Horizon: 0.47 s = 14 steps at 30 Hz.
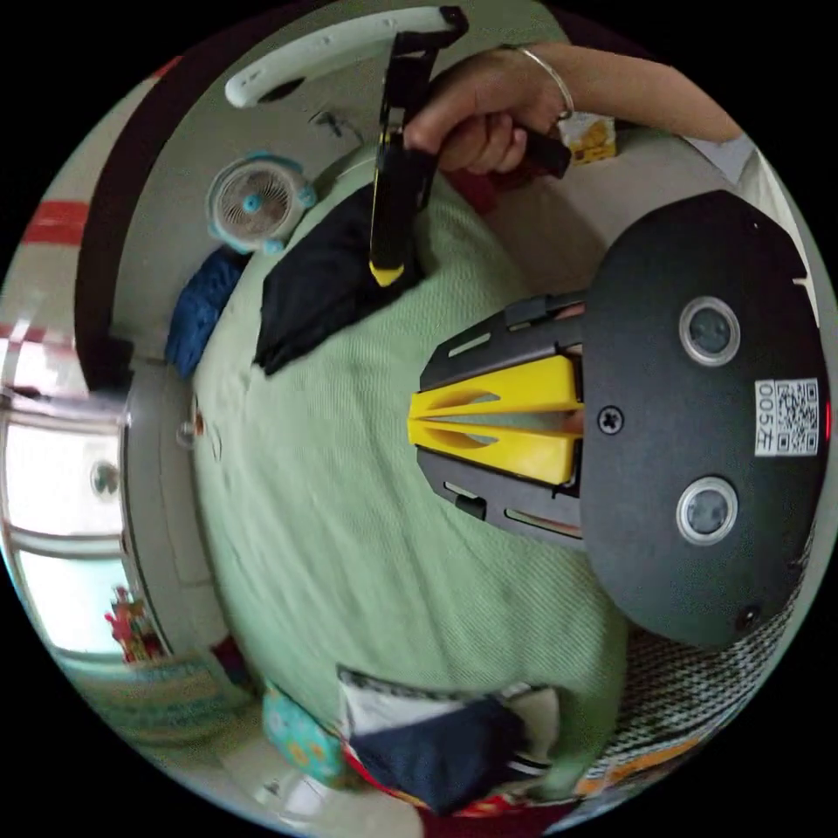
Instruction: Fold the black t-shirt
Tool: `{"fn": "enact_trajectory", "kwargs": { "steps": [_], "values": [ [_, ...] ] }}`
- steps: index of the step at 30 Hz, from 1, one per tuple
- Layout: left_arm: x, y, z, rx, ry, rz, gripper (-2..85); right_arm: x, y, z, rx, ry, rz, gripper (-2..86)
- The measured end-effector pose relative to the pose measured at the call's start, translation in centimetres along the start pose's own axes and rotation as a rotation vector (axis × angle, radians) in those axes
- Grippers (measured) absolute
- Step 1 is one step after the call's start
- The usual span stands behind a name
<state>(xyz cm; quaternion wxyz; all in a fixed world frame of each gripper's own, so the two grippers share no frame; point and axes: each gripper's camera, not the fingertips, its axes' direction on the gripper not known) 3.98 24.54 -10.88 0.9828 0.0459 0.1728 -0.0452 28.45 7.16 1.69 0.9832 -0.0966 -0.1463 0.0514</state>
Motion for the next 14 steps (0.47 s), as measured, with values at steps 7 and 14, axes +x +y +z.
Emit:
{"fn": "enact_trajectory", "kwargs": {
  "steps": [7,14],
  "values": [
    [-19.4,9.0,-8.2,0.038,-0.212,-0.341,0.2,-16.2,2.4,4.1,-0.001,-0.148,-0.270,-0.8],
    [-31.2,9.5,-14.8,0.296,-0.270,-0.533,9.4,-27.0,0.5,5.6,0.036,-0.183,-0.542,4.3]
  ]
}}
